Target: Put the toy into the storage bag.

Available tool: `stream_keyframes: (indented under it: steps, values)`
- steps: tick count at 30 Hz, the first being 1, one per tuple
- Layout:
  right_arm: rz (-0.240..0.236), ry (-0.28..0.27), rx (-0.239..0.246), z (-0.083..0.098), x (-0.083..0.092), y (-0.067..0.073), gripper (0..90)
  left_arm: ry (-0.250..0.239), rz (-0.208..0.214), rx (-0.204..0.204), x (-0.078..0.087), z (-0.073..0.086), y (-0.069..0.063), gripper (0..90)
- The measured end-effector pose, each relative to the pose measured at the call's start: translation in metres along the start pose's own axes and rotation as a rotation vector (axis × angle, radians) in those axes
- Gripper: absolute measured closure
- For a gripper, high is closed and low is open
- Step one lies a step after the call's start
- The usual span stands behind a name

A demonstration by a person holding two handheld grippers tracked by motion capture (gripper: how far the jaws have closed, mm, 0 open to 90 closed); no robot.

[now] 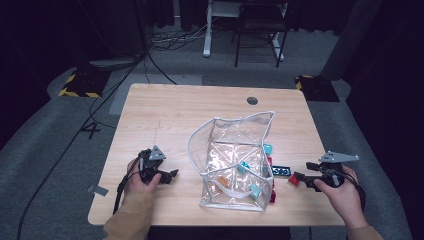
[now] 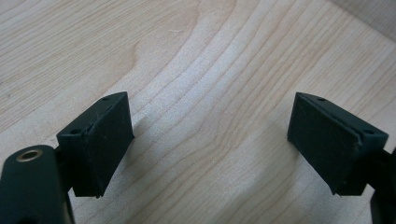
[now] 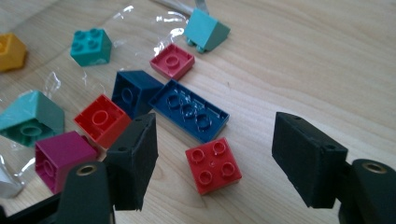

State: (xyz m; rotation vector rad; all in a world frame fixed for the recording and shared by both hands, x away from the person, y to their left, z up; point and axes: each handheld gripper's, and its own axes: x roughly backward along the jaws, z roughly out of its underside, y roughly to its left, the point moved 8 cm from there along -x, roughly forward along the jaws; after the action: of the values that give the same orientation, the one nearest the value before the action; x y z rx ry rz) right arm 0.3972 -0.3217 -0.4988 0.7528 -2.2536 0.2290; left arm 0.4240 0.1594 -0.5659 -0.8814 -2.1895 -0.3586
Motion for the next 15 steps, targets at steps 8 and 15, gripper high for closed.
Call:
stream_keyframes:
  steps: [8,15]
  values:
    - [0.007,0.049,0.023,0.016,-0.019,-0.002,38.9,0.0,0.0,0.0,0.0,0.0,0.0,14.3]
    - [0.022,0.089,0.076,0.026,-0.032,-0.002,46.7,-0.001,-0.002,-0.001,0.0,0.0,0.0,14.3]
